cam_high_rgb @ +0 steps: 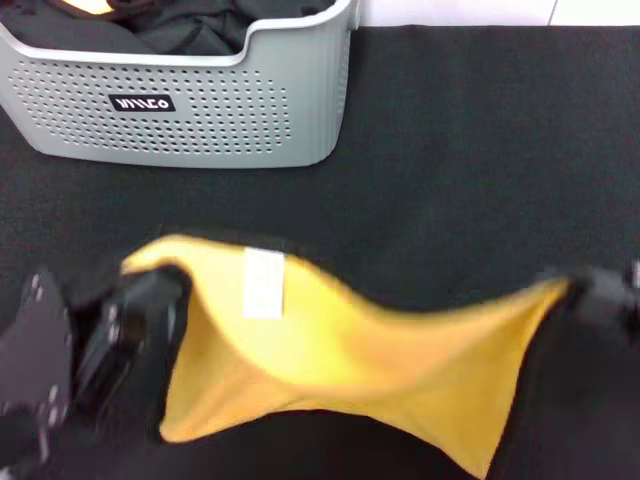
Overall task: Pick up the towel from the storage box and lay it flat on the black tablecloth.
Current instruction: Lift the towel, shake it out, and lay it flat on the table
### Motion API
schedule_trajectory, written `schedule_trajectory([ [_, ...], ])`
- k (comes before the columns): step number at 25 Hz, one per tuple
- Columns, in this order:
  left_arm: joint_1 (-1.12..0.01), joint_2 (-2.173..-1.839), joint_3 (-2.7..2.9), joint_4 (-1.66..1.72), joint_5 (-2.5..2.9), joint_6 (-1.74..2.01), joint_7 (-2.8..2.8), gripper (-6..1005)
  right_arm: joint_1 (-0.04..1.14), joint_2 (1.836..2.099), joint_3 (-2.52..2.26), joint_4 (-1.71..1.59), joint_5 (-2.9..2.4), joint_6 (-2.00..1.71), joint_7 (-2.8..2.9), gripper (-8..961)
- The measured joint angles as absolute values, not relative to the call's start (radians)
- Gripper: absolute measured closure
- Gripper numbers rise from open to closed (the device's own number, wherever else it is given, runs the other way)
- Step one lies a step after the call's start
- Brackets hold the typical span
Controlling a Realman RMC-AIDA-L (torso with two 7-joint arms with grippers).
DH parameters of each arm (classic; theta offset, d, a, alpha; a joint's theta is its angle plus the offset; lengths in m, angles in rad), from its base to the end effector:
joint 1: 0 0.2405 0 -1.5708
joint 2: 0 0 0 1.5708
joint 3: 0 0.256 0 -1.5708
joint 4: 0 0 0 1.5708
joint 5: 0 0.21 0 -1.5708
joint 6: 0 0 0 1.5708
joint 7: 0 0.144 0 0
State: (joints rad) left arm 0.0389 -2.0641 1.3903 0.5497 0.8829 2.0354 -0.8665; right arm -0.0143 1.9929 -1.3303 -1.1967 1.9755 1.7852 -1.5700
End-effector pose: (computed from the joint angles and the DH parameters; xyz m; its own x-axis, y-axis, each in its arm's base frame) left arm -0.2692 0.1508 0.0176 0.2906 -0.0740 0.9540 0.3683 -0.9115 -0.1829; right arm 0.2161 0.2096 0.0560 0.5875 -0.2417 -0.7723 -0.2827 -0.9555 0.0840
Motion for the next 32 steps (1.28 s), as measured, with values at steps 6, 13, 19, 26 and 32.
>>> schedule_trajectory([
  [6, -0.280, -2.049, 1.284, 0.139, 0.885, 2.028, -0.778, 997, 0.197, 1.978, -1.213, -0.822, 1.944, 1.775, -1.661, 857],
  [13, -0.394, -2.079, 1.282, 0.129, 0.875, 1.826, -0.729, 998, 0.372, 1.940, -1.133, -0.573, 1.875, 1.698, -1.739, 853],
  [19, -0.440, -2.102, 1.283, 0.142, 0.875, 1.620, -0.692, 997, 0.431, 1.949, -1.126, -0.539, 1.795, 1.546, -1.749, 850],
  [26, -0.484, -2.107, 1.282, 0.140, 0.873, 1.511, -0.666, 998, 0.479, 1.979, -1.130, -0.529, 1.721, 1.352, -1.739, 846],
  [32, -0.496, -2.108, 1.286, 0.140, 0.864, 1.418, -0.613, 998, 0.497, 2.005, -1.137, -0.529, 1.693, 1.247, -1.738, 842],
])
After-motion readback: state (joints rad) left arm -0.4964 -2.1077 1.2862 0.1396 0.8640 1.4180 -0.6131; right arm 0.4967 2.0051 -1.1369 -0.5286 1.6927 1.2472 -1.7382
